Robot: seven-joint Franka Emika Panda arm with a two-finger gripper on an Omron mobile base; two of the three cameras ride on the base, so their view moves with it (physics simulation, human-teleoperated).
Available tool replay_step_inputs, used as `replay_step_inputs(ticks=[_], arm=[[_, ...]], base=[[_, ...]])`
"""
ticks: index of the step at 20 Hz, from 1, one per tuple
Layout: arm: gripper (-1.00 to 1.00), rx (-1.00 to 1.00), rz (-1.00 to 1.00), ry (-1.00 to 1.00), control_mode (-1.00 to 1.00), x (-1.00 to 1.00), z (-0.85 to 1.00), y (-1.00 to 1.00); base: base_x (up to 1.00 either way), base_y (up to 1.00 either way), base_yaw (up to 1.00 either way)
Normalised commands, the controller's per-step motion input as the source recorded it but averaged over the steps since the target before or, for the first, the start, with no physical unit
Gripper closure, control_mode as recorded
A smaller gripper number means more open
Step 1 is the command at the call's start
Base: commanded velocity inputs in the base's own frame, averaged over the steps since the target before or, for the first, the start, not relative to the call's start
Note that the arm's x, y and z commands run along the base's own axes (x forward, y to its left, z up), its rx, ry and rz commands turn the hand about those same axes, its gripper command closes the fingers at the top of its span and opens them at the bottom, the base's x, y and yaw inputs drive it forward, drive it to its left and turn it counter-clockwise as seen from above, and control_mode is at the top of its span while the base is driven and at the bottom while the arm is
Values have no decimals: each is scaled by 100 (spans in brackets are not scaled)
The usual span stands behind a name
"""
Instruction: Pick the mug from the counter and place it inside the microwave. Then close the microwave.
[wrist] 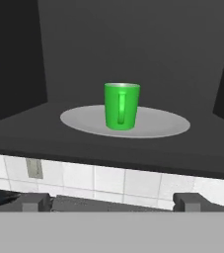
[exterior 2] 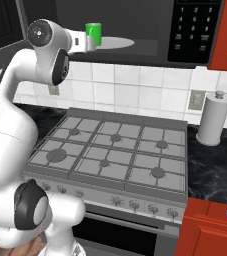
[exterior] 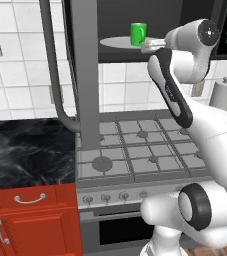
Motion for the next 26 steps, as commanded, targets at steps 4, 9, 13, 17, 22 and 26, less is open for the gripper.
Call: replay_step_inputs(ticks=[4, 9, 13, 17, 22, 26], arm=[[-100, 0, 0, 2, -100, -48, 24, 0], [-100, 0, 0, 0, -100, -51, 1, 0], [-100, 0, 0, 0, -100, -63, -1, 0], [-100, 0, 0, 2, -100, -57, 0, 0], [-100, 0, 0, 0, -100, -61, 0, 0], [-100, 0, 0, -10, -100, -61, 7, 7]], base=[[0, 0, 0], [0, 0, 0], [0, 0, 0], [0, 0, 0], [0, 0, 0], [0, 0, 0]])
